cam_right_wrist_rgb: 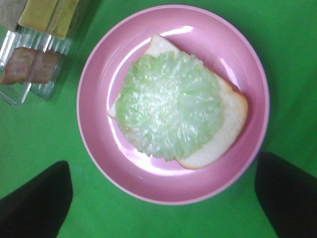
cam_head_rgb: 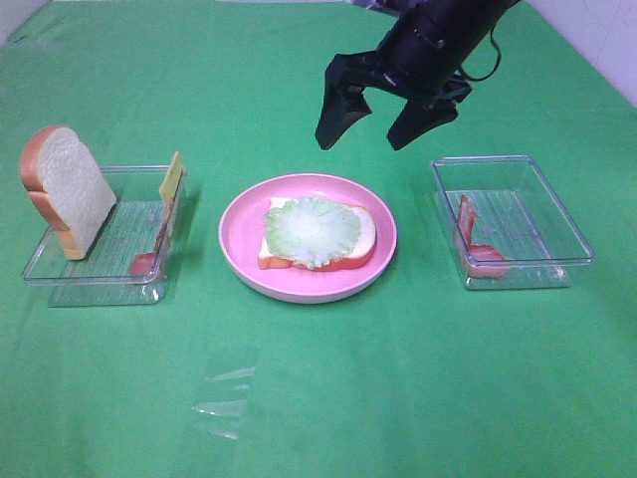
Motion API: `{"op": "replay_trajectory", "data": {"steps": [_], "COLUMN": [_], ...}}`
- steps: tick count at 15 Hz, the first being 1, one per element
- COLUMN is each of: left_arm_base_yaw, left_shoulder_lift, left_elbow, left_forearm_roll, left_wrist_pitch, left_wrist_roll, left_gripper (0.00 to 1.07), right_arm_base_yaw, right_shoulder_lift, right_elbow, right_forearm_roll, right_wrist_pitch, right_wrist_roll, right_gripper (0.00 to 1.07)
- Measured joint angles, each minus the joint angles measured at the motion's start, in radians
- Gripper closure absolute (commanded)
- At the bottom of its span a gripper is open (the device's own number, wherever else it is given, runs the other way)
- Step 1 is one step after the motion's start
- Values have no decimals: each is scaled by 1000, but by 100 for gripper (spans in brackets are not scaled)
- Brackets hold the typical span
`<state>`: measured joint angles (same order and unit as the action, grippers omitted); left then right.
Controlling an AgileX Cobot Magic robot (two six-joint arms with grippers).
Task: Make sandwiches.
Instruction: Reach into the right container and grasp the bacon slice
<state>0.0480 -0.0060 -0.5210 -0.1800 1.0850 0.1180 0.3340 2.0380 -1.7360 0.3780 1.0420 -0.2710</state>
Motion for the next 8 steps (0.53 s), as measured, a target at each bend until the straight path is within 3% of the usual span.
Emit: {"op": "replay_trajectory", "data": {"steps": [5,8], "left_arm_base_yaw": [0,0], "left_shoulder_lift": [0,0], "left_elbow": [0,0], "left_forearm_roll": [0,0], "left_wrist_pitch": [0,0], "left_wrist_roll": [0,0], "left_gripper": [9,9], "right_arm_base_yaw": [0,-30], "right_shoulder_lift": [-71,-71], "right_elbow": [0,0], "right_forearm_roll": [-295,-339], "right_wrist_pitch": [167,169], "right_wrist_roll": [217,271], "right_gripper": [11,11]}}
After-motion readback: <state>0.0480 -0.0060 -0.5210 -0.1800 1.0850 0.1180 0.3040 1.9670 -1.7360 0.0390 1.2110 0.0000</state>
